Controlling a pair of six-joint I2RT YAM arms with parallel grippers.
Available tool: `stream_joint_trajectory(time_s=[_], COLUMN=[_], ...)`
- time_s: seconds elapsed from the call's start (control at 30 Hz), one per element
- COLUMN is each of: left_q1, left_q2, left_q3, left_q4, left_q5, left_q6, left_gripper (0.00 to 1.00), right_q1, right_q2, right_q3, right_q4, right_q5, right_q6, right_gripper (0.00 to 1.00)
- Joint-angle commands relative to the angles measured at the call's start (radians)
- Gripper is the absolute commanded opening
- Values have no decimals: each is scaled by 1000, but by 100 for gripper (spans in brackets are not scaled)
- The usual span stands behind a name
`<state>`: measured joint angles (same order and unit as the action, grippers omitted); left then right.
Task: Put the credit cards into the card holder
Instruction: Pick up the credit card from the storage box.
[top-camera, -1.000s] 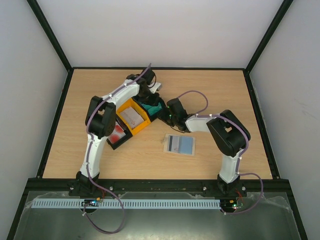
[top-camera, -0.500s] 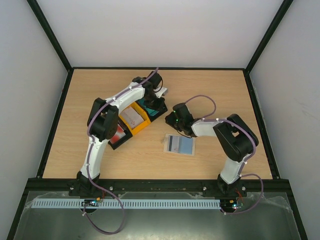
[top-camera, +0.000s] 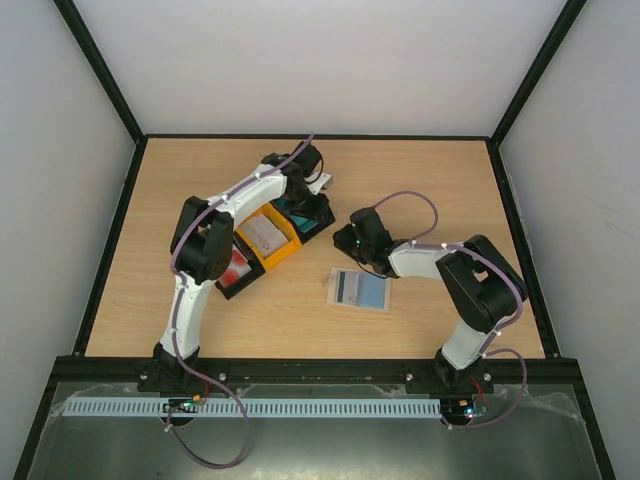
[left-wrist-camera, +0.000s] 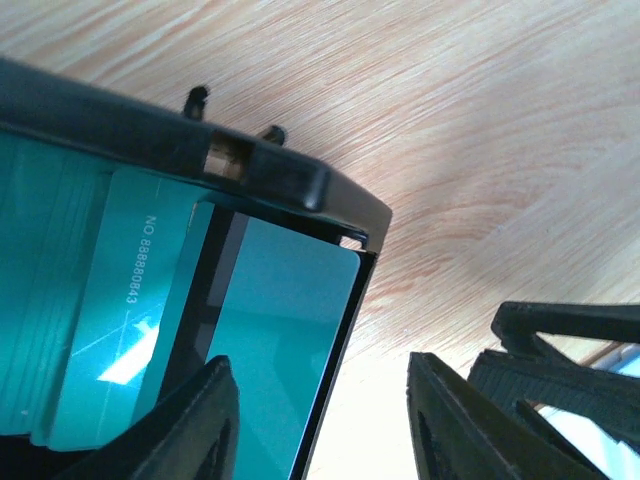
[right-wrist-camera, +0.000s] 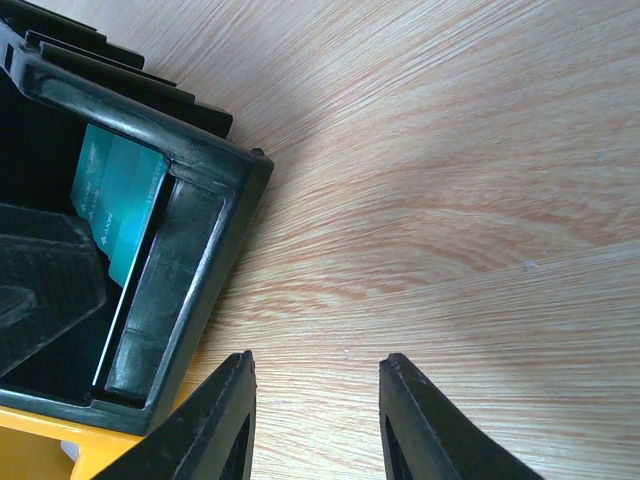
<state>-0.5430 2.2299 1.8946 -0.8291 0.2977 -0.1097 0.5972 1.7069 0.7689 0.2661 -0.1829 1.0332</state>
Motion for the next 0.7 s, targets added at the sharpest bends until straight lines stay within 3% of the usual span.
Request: stream_joint_trajectory(time_s=[0.0, 0.17, 0.3, 0.67], left_q1=[0, -17, -31, -34], left_q2=[-64, -54, -14, -2], left_q3=[-8, -53, -59, -55], left_q4=[2, 25, 20, 20], left_q5=[-34, -106, -148, -91], left_q6=[15, 59, 70, 102], left_gripper=[53, 68, 67, 60], right_q1=[-2, -3, -4, -8], right_q2=[-32, -45, -62, -70], right_q3=[-17, -37, -60, -77], right_q4=[-8, -6, -7, -5], right_q5=[20, 23, 33, 41], right_q6=[-1, 2, 3, -1], right_gripper=[35, 34, 34, 35])
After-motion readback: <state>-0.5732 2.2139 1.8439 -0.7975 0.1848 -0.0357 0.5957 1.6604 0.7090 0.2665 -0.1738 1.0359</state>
